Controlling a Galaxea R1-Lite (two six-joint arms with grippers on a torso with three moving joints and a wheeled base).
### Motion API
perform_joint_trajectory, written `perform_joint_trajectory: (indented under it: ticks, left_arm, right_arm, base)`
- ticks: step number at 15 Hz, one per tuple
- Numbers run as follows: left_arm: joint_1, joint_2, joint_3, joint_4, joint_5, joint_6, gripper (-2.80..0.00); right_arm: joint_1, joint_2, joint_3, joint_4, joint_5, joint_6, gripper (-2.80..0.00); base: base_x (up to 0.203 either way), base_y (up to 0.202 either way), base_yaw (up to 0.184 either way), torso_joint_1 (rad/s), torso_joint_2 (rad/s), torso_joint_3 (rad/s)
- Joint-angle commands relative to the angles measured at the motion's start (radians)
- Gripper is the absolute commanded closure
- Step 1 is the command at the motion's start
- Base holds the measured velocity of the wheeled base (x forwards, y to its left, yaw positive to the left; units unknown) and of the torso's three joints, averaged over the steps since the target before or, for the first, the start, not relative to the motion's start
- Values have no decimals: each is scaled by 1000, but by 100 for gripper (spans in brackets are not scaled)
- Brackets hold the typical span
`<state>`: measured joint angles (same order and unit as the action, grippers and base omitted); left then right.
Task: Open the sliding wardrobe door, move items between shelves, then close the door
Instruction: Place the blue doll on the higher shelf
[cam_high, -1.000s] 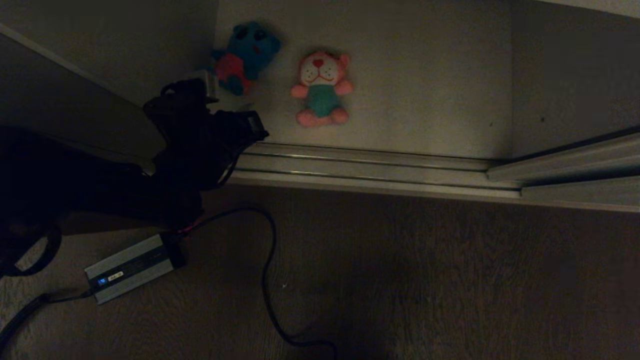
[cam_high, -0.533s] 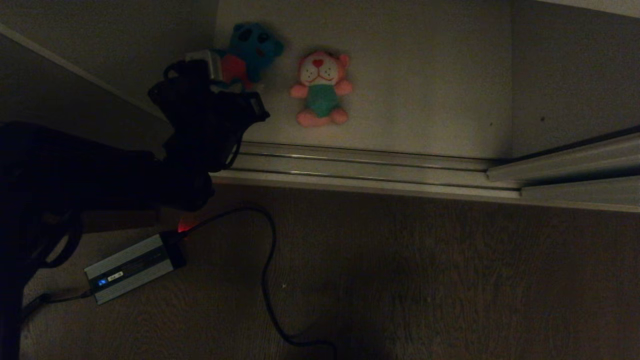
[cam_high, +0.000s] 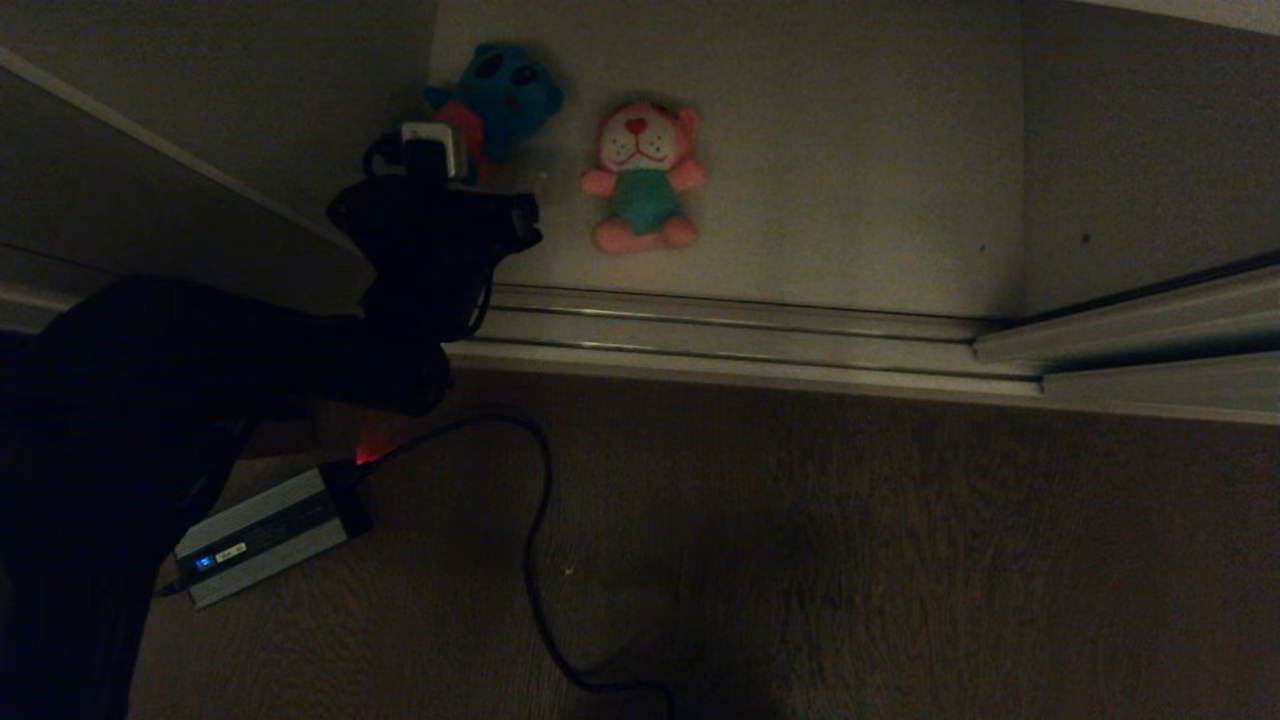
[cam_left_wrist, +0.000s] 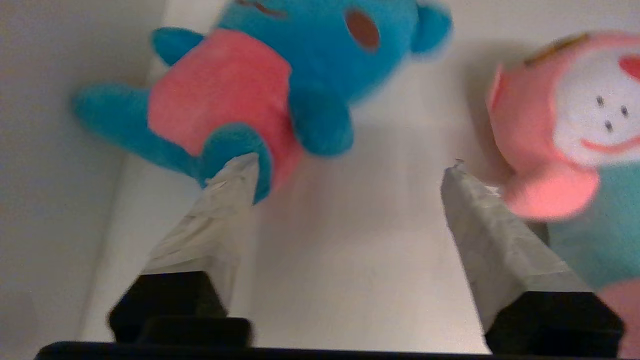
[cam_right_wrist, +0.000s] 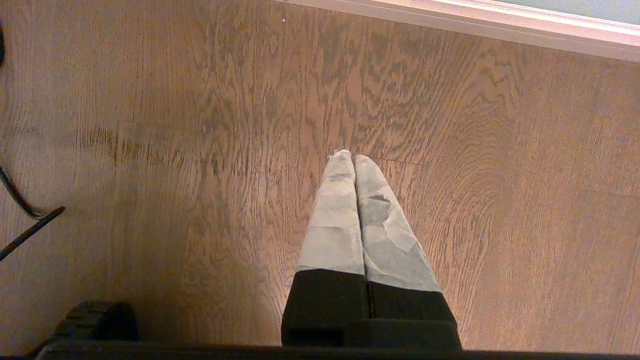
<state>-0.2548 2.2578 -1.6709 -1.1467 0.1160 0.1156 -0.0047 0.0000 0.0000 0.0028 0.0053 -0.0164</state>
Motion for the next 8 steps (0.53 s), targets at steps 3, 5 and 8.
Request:
perform_joint_trajectory:
  ticks: [3,5,8]
  left_arm:
    - [17,52,-16,-64,1,45,-280]
    - [3,34,-3,-85,2,45,-280]
    - [-10,-27,30,-93,3,60,-280]
  right_arm:
    - [0,-2,3,0,1,0,0]
    - [0,-2,3,0,1,0,0]
    - [0,-2,3,0,1,0,0]
  base:
    - [0,0,0,0,0,0]
    - [0,0,0,0,0,0]
    - [0,0,0,0,0,0]
